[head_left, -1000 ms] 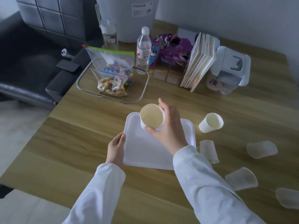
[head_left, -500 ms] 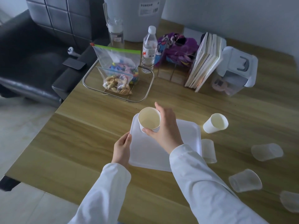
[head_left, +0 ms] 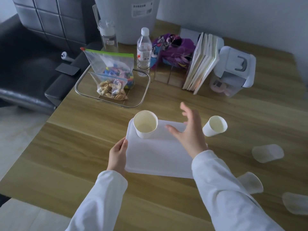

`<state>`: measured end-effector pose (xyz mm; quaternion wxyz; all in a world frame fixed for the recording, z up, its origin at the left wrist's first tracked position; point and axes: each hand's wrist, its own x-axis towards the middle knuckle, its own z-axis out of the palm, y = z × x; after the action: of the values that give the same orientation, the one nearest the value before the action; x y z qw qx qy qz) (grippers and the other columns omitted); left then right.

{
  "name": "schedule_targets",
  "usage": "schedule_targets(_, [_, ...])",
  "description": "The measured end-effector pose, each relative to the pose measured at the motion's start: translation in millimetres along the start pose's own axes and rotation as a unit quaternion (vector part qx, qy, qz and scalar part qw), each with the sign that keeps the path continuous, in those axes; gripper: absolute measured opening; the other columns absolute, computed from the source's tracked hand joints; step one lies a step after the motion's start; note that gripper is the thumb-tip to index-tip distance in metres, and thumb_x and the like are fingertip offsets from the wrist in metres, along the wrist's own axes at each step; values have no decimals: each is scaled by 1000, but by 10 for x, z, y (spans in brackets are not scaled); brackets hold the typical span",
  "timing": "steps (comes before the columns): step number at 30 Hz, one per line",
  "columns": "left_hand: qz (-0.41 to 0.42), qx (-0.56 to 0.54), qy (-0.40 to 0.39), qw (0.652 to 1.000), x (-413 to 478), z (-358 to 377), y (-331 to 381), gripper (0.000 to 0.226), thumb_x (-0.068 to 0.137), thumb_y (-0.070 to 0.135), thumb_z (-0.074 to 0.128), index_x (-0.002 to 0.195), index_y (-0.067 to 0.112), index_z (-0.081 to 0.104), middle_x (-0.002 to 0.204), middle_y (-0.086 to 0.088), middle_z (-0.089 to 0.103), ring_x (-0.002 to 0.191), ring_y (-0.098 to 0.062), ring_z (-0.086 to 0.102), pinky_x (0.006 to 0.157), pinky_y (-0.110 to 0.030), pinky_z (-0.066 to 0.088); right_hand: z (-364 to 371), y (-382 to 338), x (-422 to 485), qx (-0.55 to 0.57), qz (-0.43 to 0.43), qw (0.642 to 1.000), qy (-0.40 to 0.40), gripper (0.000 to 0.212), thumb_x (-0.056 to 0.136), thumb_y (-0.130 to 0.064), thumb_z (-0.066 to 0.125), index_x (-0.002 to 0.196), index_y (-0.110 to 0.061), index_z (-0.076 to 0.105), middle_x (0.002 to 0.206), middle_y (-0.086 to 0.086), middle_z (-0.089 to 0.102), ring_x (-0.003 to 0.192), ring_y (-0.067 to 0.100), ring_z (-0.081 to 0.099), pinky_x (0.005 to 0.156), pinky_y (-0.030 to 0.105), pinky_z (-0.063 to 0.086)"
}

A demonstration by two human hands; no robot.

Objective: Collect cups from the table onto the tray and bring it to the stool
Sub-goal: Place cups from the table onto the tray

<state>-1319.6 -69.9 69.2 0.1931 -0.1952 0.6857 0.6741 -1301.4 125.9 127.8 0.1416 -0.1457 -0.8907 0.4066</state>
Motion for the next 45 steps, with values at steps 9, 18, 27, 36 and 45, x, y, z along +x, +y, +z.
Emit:
schedule_targets(9, [-14,16,26,999,145,12,3,23,96,23,44,91,32,65,93,3,69,93,-25,62,89,-41,49,-823,1086,93,-113,237,960,98,81,68,-34,77,134,-9,38,135,18,42,128,32,34,108,44,29])
schedule_targets(18, [-34,10,47,998,246,125,-9,26,95,22,45,114,20,63,95,4,68,92,-23,62,78,-31,47,-669,1423,326,-151,275,949,30,90,63,-37,80,134,-6,35,134,19,43,129,33,31,105,40,28])
schedule_targets(27, [-37,9,41,998,259,206,23,26,96,23,45,112,17,64,91,2,68,81,-18,62,68,-29,48,-626,1503,364,-140,286,947,44,83,65,-31,79,133,-7,38,133,19,43,127,33,34,104,39,30])
schedule_targets(36, [-41,7,35,999,232,243,35,24,96,23,44,109,20,64,89,4,68,80,-17,62,66,-28,49,-851,1124,477,-91,218,969,69,76,61,-35,80,126,-13,46,126,14,48,121,32,42,101,45,39])
schedule_targets(45, [-26,18,8,999,163,260,34,28,96,21,43,87,29,69,85,0,69,78,-21,62,71,-31,50,-792,-198,502,1,-15,1000,-4,88,53,-50,76,127,-11,46,115,0,44,115,21,46,97,32,40])
